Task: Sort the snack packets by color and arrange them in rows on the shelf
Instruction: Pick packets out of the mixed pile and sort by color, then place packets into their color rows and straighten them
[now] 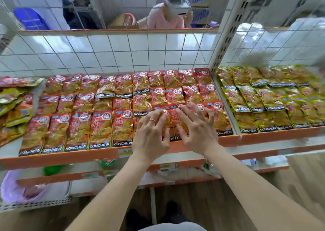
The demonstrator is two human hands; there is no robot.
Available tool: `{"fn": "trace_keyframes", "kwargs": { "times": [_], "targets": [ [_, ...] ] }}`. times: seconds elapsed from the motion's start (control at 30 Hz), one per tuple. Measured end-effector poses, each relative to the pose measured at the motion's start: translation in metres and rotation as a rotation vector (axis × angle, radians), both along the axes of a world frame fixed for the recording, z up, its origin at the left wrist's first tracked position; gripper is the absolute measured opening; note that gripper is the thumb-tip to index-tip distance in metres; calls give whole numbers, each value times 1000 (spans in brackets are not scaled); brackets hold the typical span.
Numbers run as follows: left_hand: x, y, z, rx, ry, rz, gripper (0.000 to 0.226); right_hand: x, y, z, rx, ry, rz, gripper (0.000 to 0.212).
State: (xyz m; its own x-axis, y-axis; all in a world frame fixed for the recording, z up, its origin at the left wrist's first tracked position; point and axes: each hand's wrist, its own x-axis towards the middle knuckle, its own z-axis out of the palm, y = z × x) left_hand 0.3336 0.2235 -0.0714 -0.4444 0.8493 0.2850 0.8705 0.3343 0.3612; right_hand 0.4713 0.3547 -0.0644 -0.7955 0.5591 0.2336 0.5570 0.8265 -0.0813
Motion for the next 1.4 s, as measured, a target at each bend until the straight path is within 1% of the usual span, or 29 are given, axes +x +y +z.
{"fn": "trace_keyframes", "kwargs": {
  "times": [0.1, 0.3, 0.4, 0.47, 0.53, 0.63, 0.7, 0.77, 0.83, 0.93, 1.03, 1.17, 1.3, 1.4],
  "targets": [
    [1, 2, 1, -18, -1, 31, 54, 0, 0, 2, -17, -8, 8, 57],
    [3, 4, 4, -61, -27, 19, 55, 3, 1, 4, -50, -5, 20, 59],
    [4, 1, 8, -30, -72, 7, 53, 5, 0, 6, -63, -15, 30, 61],
    [4, -1, 19, 46, -115, 20, 43, 6, 2, 6, -88, 66, 35, 60],
    [5, -14, 32, 126, -78, 73, 37, 7, 0, 9, -121, 163, 57, 62],
    [-3, -47, 50, 204, 24, 240, 41, -6, -12, 22, -143, 277, 163, 66],
    [-9, -74, 56, 164, 72, 350, 49, -20, -28, 34, -160, 337, 236, 64],
    [-14, -102, 61, 116, 112, 398, 56, -36, -45, 44, -190, 372, 306, 63],
    [-21, -127, 65, 88, 136, 439, 59, -51, -63, 54, -214, 376, 377, 67],
    [-31, -159, 65, 126, 167, 509, 59, -73, -87, 63, -206, 385, 475, 70],
    [-43, -184, 68, 164, 218, 583, 57, -98, -111, 70, -223, 351, 518, 68],
    [-66, -217, 70, 178, 218, 684, 57, -135, -144, 73, -194, 280, 551, 67],
    [-113, -253, 61, 185, 252, 668, 53, -180, -178, 75, -217, 246, 575, 64],
    [-155, -277, 57, 142, 220, 669, 55, -218, -206, 74, -212, 194, 565, 63]
  ]
}}
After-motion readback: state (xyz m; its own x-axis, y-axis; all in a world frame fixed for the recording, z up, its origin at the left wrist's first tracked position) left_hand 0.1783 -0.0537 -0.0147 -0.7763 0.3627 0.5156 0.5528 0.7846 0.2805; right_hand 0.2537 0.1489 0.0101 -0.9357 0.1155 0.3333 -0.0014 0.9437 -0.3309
